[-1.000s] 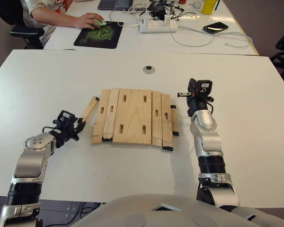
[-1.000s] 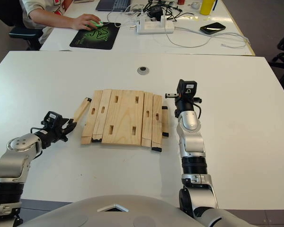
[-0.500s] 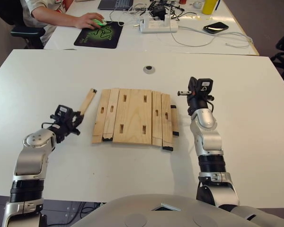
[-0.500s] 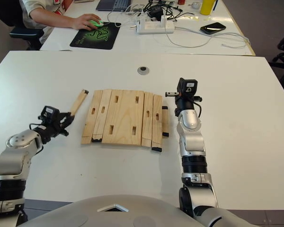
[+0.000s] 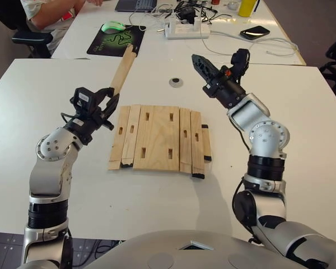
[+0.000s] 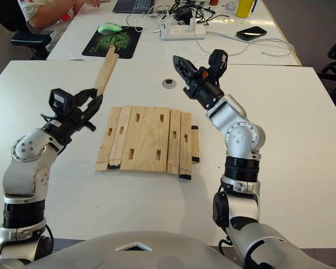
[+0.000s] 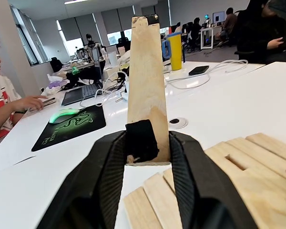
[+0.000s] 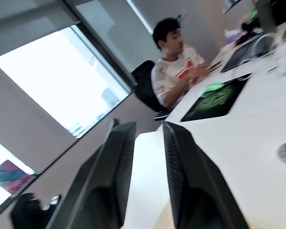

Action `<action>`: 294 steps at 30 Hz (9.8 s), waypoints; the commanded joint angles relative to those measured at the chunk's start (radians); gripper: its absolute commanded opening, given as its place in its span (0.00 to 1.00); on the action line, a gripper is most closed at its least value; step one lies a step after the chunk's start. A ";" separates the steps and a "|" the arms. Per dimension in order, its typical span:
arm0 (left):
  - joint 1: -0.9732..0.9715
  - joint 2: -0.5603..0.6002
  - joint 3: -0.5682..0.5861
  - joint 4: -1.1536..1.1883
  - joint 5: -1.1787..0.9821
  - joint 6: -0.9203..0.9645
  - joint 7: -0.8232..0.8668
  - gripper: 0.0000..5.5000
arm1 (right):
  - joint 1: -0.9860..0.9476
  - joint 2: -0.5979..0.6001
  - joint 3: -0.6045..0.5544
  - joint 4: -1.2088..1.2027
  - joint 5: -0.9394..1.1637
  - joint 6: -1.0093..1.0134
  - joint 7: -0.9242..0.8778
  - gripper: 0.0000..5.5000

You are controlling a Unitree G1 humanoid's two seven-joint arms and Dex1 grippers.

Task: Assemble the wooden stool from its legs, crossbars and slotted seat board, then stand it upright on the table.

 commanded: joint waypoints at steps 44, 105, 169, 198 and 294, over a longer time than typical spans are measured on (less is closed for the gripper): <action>-0.023 -0.045 -0.154 -0.173 -0.024 -0.046 -0.012 0.25 | -0.081 -0.043 0.023 0.060 0.553 0.071 -0.378 0.30; 0.048 -0.062 -0.013 -0.085 -0.026 0.202 0.166 0.00 | 0.529 0.061 0.347 -0.630 -0.406 -0.184 -0.625 0.08; -0.106 -0.107 0.002 -0.014 -0.047 0.331 0.213 0.00 | 0.659 0.358 0.564 -0.362 -0.672 -0.618 -0.610 0.08; -0.138 -0.099 -0.010 -0.015 -0.034 0.304 0.207 0.00 | 0.651 0.236 0.624 -0.223 -0.943 -0.655 -0.688 0.08; 0.027 -0.219 -0.025 -0.157 0.064 0.196 0.379 0.00 | 0.103 0.110 0.459 -0.134 -1.122 -0.490 -0.172 0.00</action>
